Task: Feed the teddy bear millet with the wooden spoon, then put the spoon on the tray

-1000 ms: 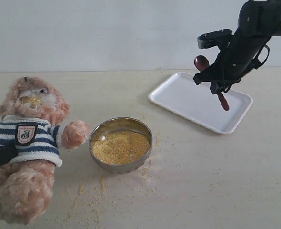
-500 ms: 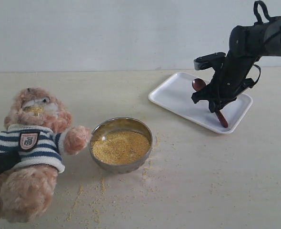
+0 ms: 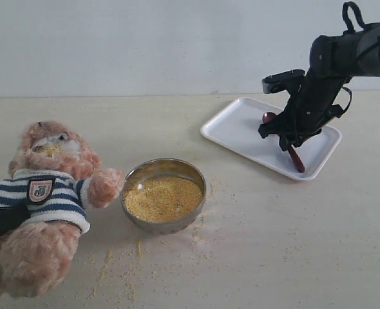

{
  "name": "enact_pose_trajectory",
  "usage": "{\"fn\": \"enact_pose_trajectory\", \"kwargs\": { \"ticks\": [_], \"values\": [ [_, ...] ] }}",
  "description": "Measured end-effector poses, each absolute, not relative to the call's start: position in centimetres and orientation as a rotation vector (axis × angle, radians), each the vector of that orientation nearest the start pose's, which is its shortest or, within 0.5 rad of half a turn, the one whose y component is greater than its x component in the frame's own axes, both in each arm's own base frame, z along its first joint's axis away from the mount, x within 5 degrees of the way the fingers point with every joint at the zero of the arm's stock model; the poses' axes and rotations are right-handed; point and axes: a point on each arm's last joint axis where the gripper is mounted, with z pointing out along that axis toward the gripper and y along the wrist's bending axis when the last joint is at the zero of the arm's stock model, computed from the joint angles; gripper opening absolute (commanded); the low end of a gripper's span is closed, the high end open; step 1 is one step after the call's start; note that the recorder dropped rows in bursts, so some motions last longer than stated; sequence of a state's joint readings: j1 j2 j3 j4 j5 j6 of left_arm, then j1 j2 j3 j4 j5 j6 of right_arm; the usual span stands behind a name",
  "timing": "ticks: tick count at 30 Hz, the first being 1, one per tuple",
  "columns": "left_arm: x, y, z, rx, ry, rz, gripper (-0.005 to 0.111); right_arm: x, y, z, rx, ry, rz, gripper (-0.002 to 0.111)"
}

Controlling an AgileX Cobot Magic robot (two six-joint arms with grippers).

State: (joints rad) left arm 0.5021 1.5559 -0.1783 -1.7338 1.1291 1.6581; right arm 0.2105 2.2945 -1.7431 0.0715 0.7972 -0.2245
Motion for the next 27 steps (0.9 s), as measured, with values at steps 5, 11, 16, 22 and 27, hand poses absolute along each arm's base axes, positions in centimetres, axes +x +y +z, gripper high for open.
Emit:
{"fn": "enact_pose_trajectory", "kwargs": {
  "ticks": [5, 11, 16, 22, 27],
  "values": [
    [16.9, 0.0, 13.7, -0.434, 2.143, -1.235, 0.005, 46.4, 10.4, 13.3, -0.557, 2.793, 0.082, 0.03],
    [16.9, 0.0, 13.8, -0.431, 2.138, -1.241, 0.005, 45.4, 10.3, 17.7, -0.539, 2.779, 0.109, 0.015],
    [16.9, -0.1, 13.9, -0.426, 2.126, -1.256, 0.005, 43.2, 9.6, 23.6, -0.478, 2.716, 0.082, 0.0],
    [16.9, -0.1, 13.9, -0.425, 2.125, -1.257, 0.005, 39.1, 8.5, 30.4, -0.444, 2.59, 0.047, 0.0],
    [16.9, -0.1, 13.9, -0.425, 2.125, -1.257, 0.005, 35.3, 7.1, 33.8, -0.345, 2.475, -0.005, 0.0]
  ]
}}
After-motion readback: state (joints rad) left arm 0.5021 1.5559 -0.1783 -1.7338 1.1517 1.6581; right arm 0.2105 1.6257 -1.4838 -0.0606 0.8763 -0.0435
